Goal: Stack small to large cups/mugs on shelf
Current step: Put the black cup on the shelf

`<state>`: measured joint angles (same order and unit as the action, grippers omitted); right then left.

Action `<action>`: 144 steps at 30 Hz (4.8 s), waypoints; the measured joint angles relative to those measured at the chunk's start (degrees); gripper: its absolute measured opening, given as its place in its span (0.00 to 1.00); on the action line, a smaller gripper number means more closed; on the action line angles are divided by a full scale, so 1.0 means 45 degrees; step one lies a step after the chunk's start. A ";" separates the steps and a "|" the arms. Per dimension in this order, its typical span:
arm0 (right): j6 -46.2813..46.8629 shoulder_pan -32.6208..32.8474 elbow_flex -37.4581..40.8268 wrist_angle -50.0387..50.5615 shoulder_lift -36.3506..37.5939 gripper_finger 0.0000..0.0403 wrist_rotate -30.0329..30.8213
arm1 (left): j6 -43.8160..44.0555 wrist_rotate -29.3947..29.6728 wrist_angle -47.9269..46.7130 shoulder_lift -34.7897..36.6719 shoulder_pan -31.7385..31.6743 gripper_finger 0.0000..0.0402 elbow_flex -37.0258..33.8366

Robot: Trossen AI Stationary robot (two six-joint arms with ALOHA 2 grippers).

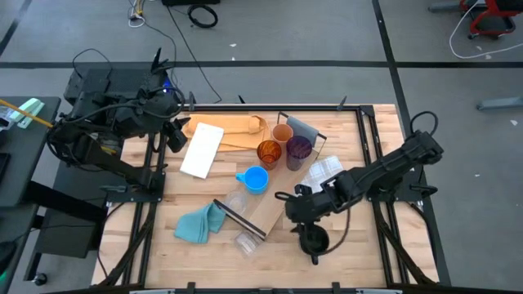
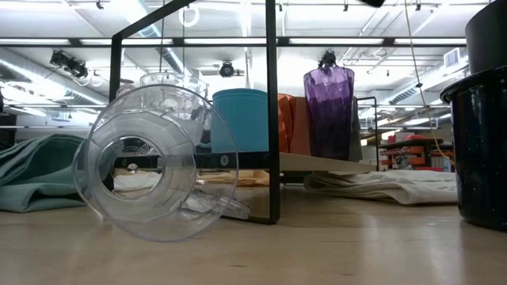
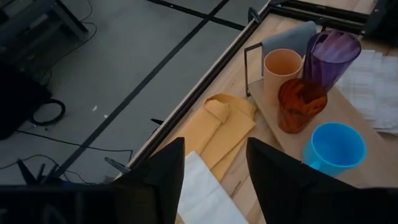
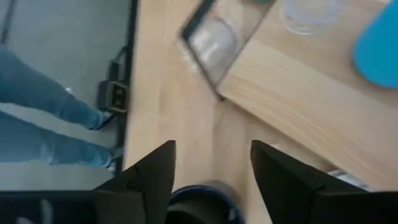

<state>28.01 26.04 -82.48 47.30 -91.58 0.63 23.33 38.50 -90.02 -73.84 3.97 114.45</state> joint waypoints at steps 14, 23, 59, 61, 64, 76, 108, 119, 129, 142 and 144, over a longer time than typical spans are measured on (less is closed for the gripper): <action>-0.0228 -0.0368 0.0010 0.3997 0.0234 0.57 -0.0824 | 0.0264 -0.0187 0.0000 0.0000 0.0000 0.44 0.0002; -0.0046 0.0426 0.0460 0.3683 0.0114 0.54 -0.1238 | 0.0432 -0.0189 0.0000 0.0000 0.0000 0.43 0.0002; 0.1560 0.0987 0.1807 0.1635 0.0114 0.47 -0.0857 | -0.1165 -0.1125 0.4658 0.0760 0.1390 0.46 -0.2312; 0.1559 0.0992 0.1807 0.1622 0.0114 0.46 -0.0861 | -0.1507 -0.1849 0.5909 0.1130 0.1662 0.46 -0.3339; 0.1540 0.0987 0.1807 0.1599 0.0114 0.44 -0.0858 | -0.1819 -0.3298 0.7685 0.1808 0.1938 0.45 -0.4788; 0.1511 0.0987 0.1807 0.1594 0.0114 0.44 -0.0861 | -0.0995 -0.3886 0.8177 0.3931 0.1957 0.45 -0.8241; 0.1758 0.0997 0.2738 0.1080 0.0123 0.42 -0.1395 | -0.2626 -0.5887 1.4674 0.4435 0.2472 0.43 -1.2220; 0.1696 0.0953 0.2778 0.0873 0.0123 0.23 -0.1388 | -0.2574 -0.5872 1.4610 0.4435 0.2472 0.41 -1.2220; 0.1700 0.0958 0.2725 0.0975 0.0133 0.02 -0.1434 | -0.2603 -0.5853 1.4596 0.4435 0.2433 0.40 -1.2220; 0.1029 0.0381 0.0739 0.3011 0.0157 0.01 -0.1340 | -0.2637 -0.5848 1.4217 0.4420 0.2433 0.38 -1.2220; 0.0967 0.0265 0.0149 0.3531 0.0162 0.01 -0.1205 | -0.2637 -0.5848 1.4217 0.4420 0.2433 0.38 -1.2220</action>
<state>32.36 27.23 -81.81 63.19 -90.85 -4.80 11.46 12.19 -26.04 -53.95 14.92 59.46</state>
